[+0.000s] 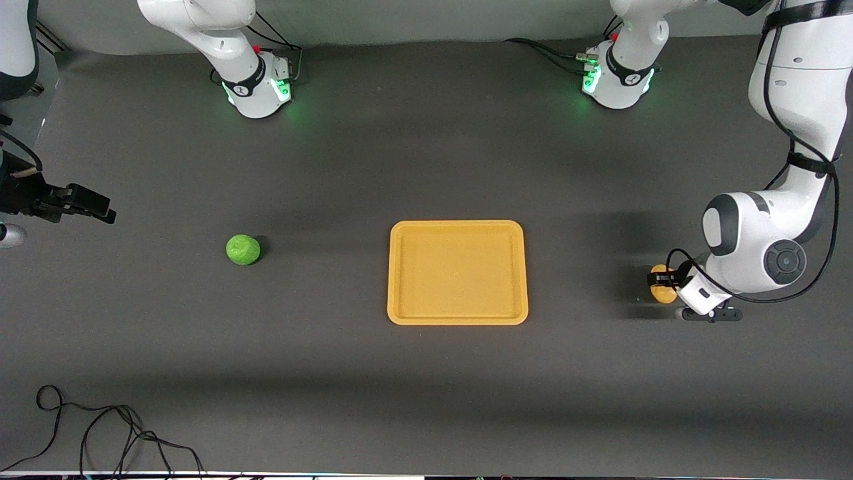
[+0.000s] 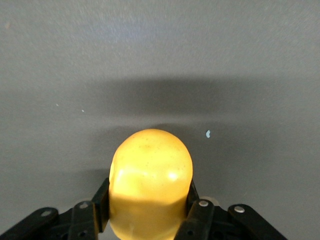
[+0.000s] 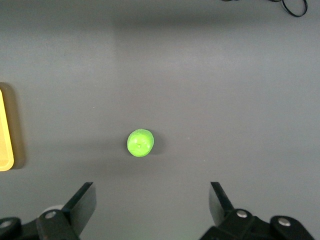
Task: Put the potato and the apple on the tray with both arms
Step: 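Lower the left gripper and grasp the yellow potato, then carry the potato to the tray with the left gripper while the right gripper reaches, then release the potato with the left gripper while the right gripper grasps the apple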
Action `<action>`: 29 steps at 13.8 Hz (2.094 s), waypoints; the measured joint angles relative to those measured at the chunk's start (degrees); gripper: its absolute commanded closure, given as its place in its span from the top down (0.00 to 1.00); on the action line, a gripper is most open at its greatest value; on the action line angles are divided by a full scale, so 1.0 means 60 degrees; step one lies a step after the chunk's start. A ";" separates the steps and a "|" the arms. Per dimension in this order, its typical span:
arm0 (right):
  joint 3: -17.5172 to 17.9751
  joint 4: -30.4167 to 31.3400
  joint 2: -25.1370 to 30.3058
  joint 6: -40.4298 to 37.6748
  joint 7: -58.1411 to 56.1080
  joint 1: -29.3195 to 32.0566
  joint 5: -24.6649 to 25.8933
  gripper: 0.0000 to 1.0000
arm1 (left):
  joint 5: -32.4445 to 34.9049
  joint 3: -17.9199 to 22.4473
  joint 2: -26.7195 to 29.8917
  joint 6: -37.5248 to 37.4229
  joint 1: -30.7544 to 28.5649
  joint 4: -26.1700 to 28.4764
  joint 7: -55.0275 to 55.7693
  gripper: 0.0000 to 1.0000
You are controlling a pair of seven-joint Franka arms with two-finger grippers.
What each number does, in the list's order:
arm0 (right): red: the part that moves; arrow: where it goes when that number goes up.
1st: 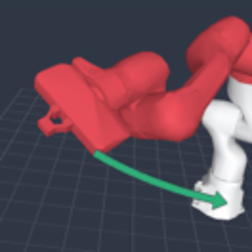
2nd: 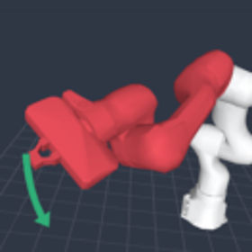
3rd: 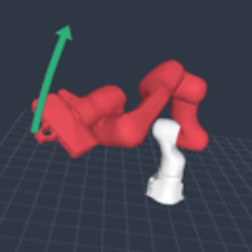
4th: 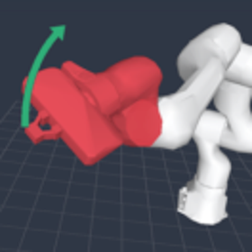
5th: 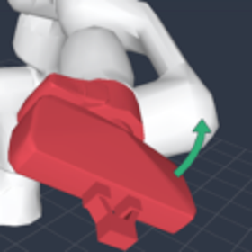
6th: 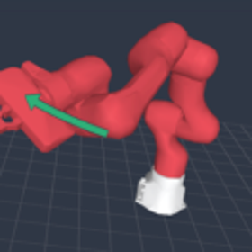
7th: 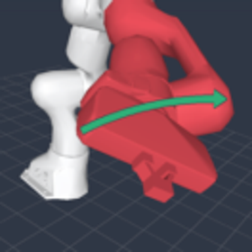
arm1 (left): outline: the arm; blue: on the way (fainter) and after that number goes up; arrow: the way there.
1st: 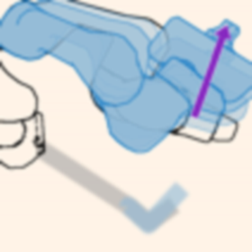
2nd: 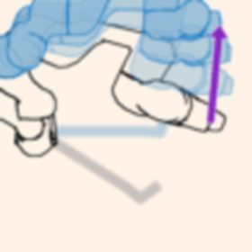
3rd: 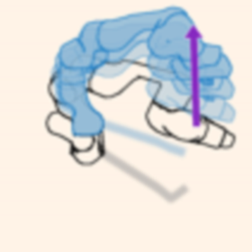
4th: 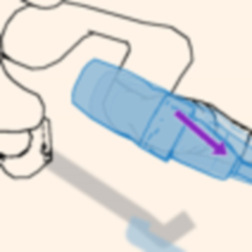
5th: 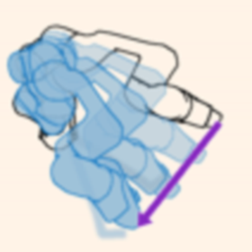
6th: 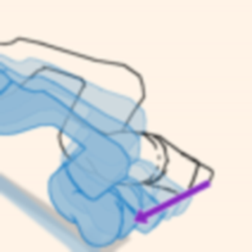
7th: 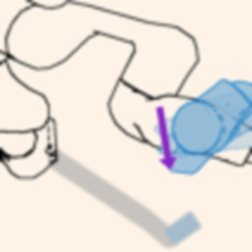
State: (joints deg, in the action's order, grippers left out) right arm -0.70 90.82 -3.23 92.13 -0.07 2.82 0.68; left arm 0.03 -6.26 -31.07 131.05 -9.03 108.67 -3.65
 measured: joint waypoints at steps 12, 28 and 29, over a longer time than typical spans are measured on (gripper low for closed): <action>-0.0025 0.0103 0.0049 -0.0200 -0.0016 0.0001 0.0000 1.00 | -0.0012 -0.0357 -0.0197 -0.2382 0.4269 -0.2410 0.6661 0.26; -0.0099 0.6232 0.1448 0.4886 -0.0519 -0.1394 -0.0167 1.00 | 0.0075 -0.0313 -0.1375 -0.1222 0.5501 -0.2556 0.7749 1.00; -0.0152 0.6513 0.1108 0.5500 -0.0601 -0.1382 -0.0167 1.00 | 0.0084 -0.0305 -0.1374 -0.1222 0.5501 -0.2579 0.7748 1.00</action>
State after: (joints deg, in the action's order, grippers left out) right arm -1.61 129.89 3.42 125.12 -3.67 -5.47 -0.32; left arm 0.53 -8.09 -39.31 123.71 23.98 93.19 42.84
